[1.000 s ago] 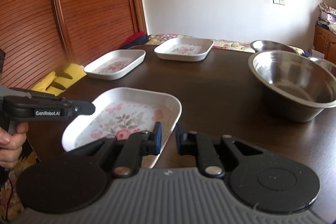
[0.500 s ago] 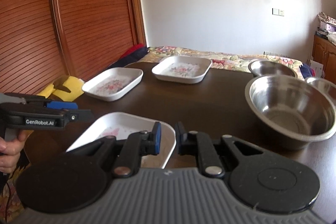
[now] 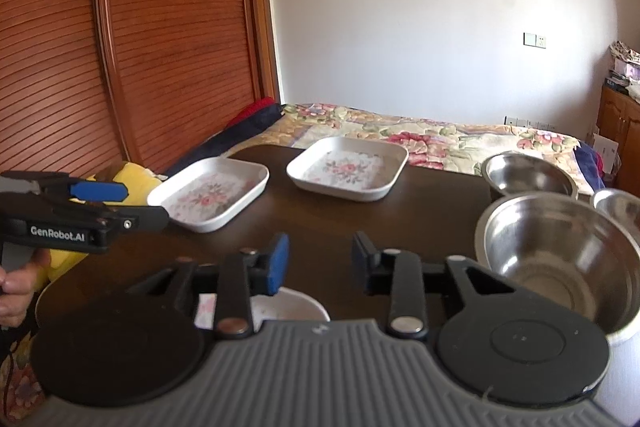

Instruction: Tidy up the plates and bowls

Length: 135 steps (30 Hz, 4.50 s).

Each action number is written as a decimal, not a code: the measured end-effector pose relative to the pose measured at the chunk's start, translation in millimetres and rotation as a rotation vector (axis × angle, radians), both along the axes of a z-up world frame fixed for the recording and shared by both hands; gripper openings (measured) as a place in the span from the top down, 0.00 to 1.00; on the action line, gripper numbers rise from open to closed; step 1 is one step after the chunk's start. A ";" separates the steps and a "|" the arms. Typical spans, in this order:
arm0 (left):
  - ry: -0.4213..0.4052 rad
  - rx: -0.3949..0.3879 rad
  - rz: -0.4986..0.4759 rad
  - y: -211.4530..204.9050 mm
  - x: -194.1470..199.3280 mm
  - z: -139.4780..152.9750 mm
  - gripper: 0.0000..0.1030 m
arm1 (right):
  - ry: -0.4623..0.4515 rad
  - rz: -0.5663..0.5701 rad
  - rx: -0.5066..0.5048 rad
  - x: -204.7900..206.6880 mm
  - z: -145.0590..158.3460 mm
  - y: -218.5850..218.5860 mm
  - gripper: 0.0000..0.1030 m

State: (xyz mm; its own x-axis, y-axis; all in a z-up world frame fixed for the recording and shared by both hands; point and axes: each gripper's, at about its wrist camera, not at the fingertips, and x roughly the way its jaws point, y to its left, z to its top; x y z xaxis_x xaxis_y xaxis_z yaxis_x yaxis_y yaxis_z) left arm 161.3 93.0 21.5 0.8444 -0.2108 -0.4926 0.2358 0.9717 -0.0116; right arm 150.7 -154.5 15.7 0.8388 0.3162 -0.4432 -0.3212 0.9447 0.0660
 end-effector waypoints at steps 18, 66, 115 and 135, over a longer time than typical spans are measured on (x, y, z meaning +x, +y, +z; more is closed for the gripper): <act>0.012 0.006 0.028 43.7 52.7 1.7 0.01 | -0.009 0.068 -0.054 47.5 16.6 35.9 0.35; 0.195 -0.063 0.025 109.2 140.2 -57.2 0.80 | 0.290 0.213 -0.106 147.0 -33.7 129.7 0.71; 0.059 -0.023 0.012 29.2 67.5 -10.9 0.90 | 0.197 0.137 -0.034 111.2 -2.9 70.7 0.87; 0.049 -0.030 -0.046 -19.3 5.1 -6.4 0.90 | 0.154 0.079 0.011 61.4 3.8 7.4 0.88</act>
State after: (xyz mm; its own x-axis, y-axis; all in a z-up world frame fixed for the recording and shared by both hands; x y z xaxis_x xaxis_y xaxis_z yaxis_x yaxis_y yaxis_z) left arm 166.4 73.7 15.1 0.8086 -0.2637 -0.5259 0.2783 0.9590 -0.0528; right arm 212.1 -147.1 19.4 0.7333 0.3842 -0.5610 -0.3801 0.9157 0.1302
